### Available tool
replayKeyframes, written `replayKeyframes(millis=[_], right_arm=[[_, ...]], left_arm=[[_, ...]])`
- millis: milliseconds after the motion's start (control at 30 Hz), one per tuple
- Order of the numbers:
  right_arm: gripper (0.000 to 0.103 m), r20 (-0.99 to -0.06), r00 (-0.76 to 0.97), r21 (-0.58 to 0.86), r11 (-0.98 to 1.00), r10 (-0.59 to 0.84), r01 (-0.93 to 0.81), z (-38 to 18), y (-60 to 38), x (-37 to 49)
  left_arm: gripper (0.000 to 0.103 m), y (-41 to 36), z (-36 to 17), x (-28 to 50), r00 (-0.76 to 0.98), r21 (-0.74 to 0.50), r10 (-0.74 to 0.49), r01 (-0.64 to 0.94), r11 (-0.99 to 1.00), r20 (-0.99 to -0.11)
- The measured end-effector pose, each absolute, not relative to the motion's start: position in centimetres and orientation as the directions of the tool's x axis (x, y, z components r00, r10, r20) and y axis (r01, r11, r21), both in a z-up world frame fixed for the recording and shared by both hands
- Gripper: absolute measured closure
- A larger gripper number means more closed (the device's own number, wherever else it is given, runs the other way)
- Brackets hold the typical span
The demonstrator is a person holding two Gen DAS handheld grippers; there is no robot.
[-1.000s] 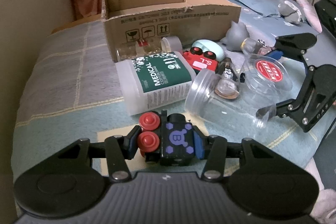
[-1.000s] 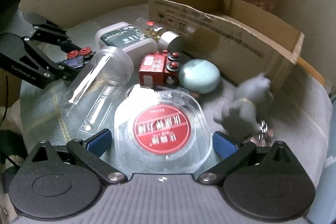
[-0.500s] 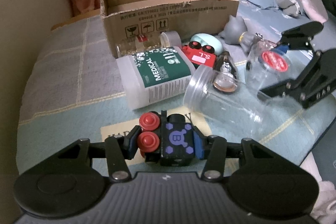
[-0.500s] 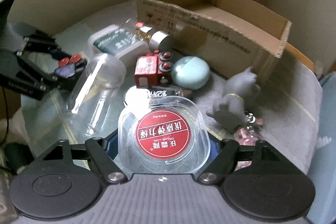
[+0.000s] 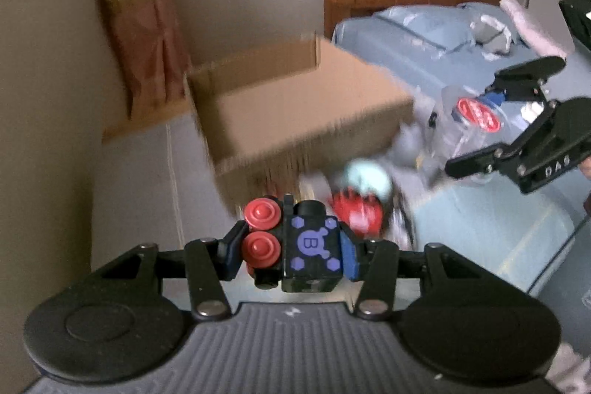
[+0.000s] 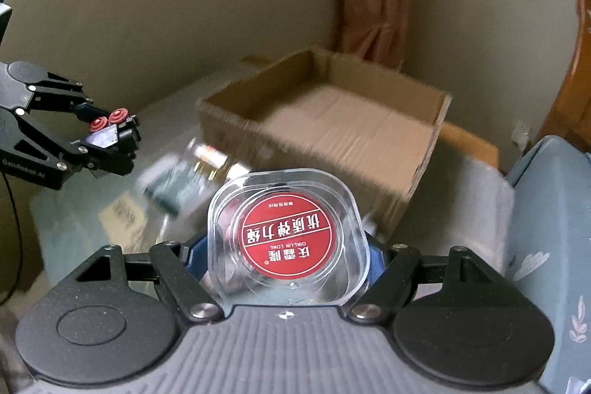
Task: Organize rigid objects
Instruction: 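Carry both items into the cardboard box and open both tools, then move the left tool to the white MEDICAL tub while the right tool reaches the clear jar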
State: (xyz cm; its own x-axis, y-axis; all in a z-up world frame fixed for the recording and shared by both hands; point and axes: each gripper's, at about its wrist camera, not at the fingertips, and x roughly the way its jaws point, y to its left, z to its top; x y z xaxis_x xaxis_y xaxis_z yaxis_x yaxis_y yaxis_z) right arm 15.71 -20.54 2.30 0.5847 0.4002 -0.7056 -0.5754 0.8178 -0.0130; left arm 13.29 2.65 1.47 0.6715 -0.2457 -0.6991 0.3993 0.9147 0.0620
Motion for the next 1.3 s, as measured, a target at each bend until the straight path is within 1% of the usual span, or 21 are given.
replayKeyframes(millis=[133, 267, 600, 667, 700, 733, 800, 833, 867, 933, 967, 1067, 1300], right_arm=[[0.022, -0.674, 0.626, -0.01, 0.842, 0.392, -0.539, 3.7, -20.2, 18.6], [0.022, -0.659, 0.65, -0.003, 0.862, 0.379, -0.506, 4.5, -19.8, 21.6], [0.021, -0.694, 0.639, 0.008, 0.891, 0.331, -0.453, 3.6, -18.7, 26.6], [0.012, -0.696, 0.64, 0.006, 0.894, 0.326, -0.448, 3.3, -18.6, 26.8], [0.001, -0.699, 0.637, 0.01, 0.895, 0.326, -0.446, 3.3, -18.6, 26.8], [0.0, -0.693, 0.641, 0.017, 0.896, 0.33, -0.444, 3.3, -18.7, 26.6], [0.0, -0.698, 0.633, 0.028, 0.895, 0.336, -0.444, 3.4, -18.8, 26.3], [0.0, -0.699, 0.635, 0.024, 0.898, 0.33, -0.44, 3.3, -18.8, 26.1], [0.0, -0.699, 0.64, 0.015, 0.901, 0.319, -0.433, 3.3, -18.8, 25.8], [0.0, -0.703, 0.643, 0.002, 0.904, 0.305, -0.427, 3.4, -18.8, 25.2], [0.0, -0.702, 0.644, 0.003, 0.906, 0.303, -0.424, 3.5, -18.9, 24.9], [0.0, -0.702, 0.645, 0.013, 0.912, 0.301, -0.411, 3.7, -19.1, 23.8], [0.0, -0.698, 0.654, 0.009, 0.917, 0.292, -0.4, 4.1, -18.8, 20.5]], left_arm=[[0.054, 1.7, 2.9, 17.7, 0.711, 0.076, -0.228, 0.369, 0.926, -0.665], [0.053, 1.0, 3.3, 21.8, 0.723, 0.067, -0.226, 0.353, 0.933, -0.653], [0.053, -0.2, 2.1, 27.7, 0.71, 0.097, -0.178, 0.328, 0.94, -0.682], [0.054, -0.2, 2.0, 28.5, 0.703, 0.08, -0.184, 0.324, 0.943, -0.687], [0.053, -0.3, 2.0, 28.9, 0.704, 0.078, -0.182, 0.32, 0.944, -0.687], [0.053, -0.3, 2.0, 29.1, 0.707, 0.077, -0.18, 0.315, 0.946, -0.684], [0.043, -0.4, 2.0, 29.5, 0.719, 0.07, -0.176, 0.299, 0.952, -0.672], [0.023, -0.3, 2.1, 29.7, 0.718, 0.06, -0.179, 0.294, 0.954, -0.673], [0.008, -0.3, 2.3, 29.9, 0.723, 0.05, -0.183, 0.288, 0.956, -0.667], [0.008, 0.0, 2.7, 29.5, 0.749, 0.051, -0.178, 0.272, 0.961, -0.638], [0.008, 0.0, 2.8, 29.4, 0.75, 0.055, -0.175, 0.271, 0.961, -0.638], [0.007, 0.4, 3.1, 28.4, 0.747, 0.052, -0.178, 0.273, 0.961, -0.64], [0.007, 1.0, 2.9, 25.6, 0.712, 0.05, -0.183, 0.293, 0.955, -0.678]])
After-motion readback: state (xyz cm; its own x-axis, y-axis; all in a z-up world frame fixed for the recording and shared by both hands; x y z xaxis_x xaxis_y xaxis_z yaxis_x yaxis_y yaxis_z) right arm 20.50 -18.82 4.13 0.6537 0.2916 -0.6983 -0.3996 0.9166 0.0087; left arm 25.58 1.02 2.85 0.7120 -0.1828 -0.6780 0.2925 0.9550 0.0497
